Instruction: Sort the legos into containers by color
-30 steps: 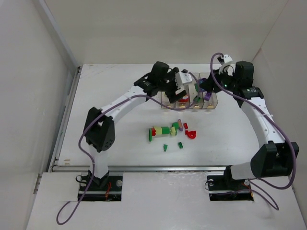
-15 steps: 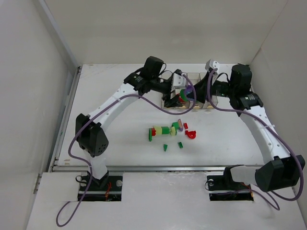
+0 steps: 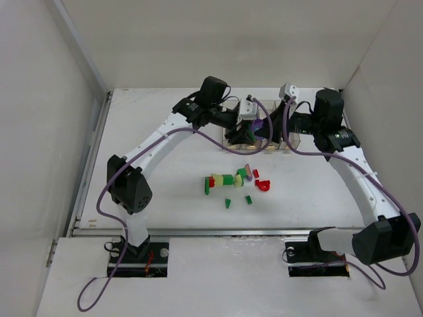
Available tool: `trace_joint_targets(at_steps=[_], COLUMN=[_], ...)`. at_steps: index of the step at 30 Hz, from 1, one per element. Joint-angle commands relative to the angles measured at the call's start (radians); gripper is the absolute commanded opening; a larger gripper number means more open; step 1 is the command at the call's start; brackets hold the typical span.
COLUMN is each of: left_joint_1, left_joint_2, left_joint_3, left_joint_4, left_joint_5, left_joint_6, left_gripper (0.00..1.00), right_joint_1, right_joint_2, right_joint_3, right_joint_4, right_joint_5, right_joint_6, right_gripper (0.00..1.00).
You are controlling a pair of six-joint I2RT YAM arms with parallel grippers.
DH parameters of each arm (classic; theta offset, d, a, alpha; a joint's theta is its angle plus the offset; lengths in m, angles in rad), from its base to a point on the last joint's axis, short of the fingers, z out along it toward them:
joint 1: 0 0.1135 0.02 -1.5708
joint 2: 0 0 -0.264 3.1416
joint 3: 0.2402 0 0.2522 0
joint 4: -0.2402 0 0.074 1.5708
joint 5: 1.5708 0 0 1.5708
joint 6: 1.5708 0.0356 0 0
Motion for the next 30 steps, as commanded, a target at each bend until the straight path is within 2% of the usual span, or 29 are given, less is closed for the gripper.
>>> trace_joint_targets(at_steps=[1,3,4,5,8,10,14,18,20,22,23,26,28,30], left_joint_1=[-0.004,-0.004,-0.004,-0.004,-0.004,0.008,0.04,0.063,0.073,0.082,0.091,0.091,0.102,0.111], left_joint_2=[-0.032,-0.032,-0.023,-0.023,-0.023,-0.032,-0.041,-0.041,-0.029,-0.02,-0.02,-0.031,-0.04,-0.052], left_joint_3=[0.048,0.048,0.057,0.057,0.044,0.022,-0.057,-0.128,-0.128,-0.128,-0.128,-0.128,-0.128,-0.151], left_joint_4=[-0.013,-0.013,-0.013,-0.013,-0.013,-0.013,-0.004,0.02,0.02,0.02,0.02,0.02,0.02,0.011], left_joint_5=[0.06,0.06,0.051,0.051,0.025,-0.003,-0.105,-0.205,-0.216,-0.233,-0.233,-0.233,-0.233,-0.242], left_joint_6=[-0.021,-0.035,-0.035,-0.047,-0.061,-0.089,-0.113,-0.158,-0.167,-0.184,-0.193,-0.193,-0.182,-0.17], left_gripper=[0.44,0.26,0.09,0.01,0.0,0.0,0.0,0.0,0.0,0.0,0.0,0.0,0.0,0.0], right_joint_1=[0.006,0.006,0.006,0.006,0.006,0.006,-0.069,-0.08,-0.08,-0.091,-0.091,-0.111,-0.122,-0.131], right_joint_2=[-0.004,0.005,0.005,0.005,0.005,0.014,0.052,0.103,0.132,0.207,0.241,0.382,0.478,0.555], right_joint_3=[0.006,0.006,0.017,0.017,0.017,0.029,0.038,0.063,0.087,0.096,0.106,0.174,0.256,0.334], right_joint_4=[0.053,0.053,0.053,0.053,0.053,0.053,0.102,0.102,0.111,0.112,0.112,0.066,0.015,-0.032], right_joint_5=[-0.004,-0.004,-0.004,0.006,0.057,0.17,0.365,0.547,0.688,0.814,0.924,1.053,1.075,1.127], right_joint_6=[-0.022,-0.022,-0.022,-0.022,-0.022,0.007,0.173,0.222,0.256,0.288,0.288,0.299,0.299,0.299], right_gripper=[0.0,0.0,0.0,0.0,0.0,0.0,0.0,0.0,0.0,0.0,0.0,0.0,0.0,0.08])
